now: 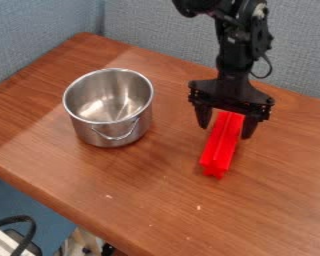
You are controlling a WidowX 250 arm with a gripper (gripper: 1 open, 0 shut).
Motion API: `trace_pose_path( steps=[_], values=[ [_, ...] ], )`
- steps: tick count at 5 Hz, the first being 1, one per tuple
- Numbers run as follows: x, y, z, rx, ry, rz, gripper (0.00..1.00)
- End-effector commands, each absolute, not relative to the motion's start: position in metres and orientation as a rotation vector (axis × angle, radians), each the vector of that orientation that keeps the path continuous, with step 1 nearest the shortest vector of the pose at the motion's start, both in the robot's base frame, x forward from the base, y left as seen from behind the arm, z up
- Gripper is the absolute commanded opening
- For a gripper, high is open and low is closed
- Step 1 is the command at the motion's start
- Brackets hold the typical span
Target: Put the red object in the metal pot
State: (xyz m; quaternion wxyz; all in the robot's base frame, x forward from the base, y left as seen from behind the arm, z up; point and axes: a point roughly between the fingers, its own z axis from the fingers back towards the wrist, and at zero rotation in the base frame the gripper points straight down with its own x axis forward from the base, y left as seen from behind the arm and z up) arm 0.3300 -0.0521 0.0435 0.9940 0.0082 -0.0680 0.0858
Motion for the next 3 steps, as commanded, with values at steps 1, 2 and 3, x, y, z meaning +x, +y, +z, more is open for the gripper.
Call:
trace_pose_path(
  steps=[1, 2, 3],
  values=[
    [0.3337, -0.0542, 0.0486, 0.010, -0.166, 0.173, 1.00],
    [0.3332, -0.0535, 0.0441, 0.011, -0.157, 0.179, 1.00],
    [0.3330, -0.0519, 0.0388, 0.007, -0.154, 0.187, 0.00]
  ],
)
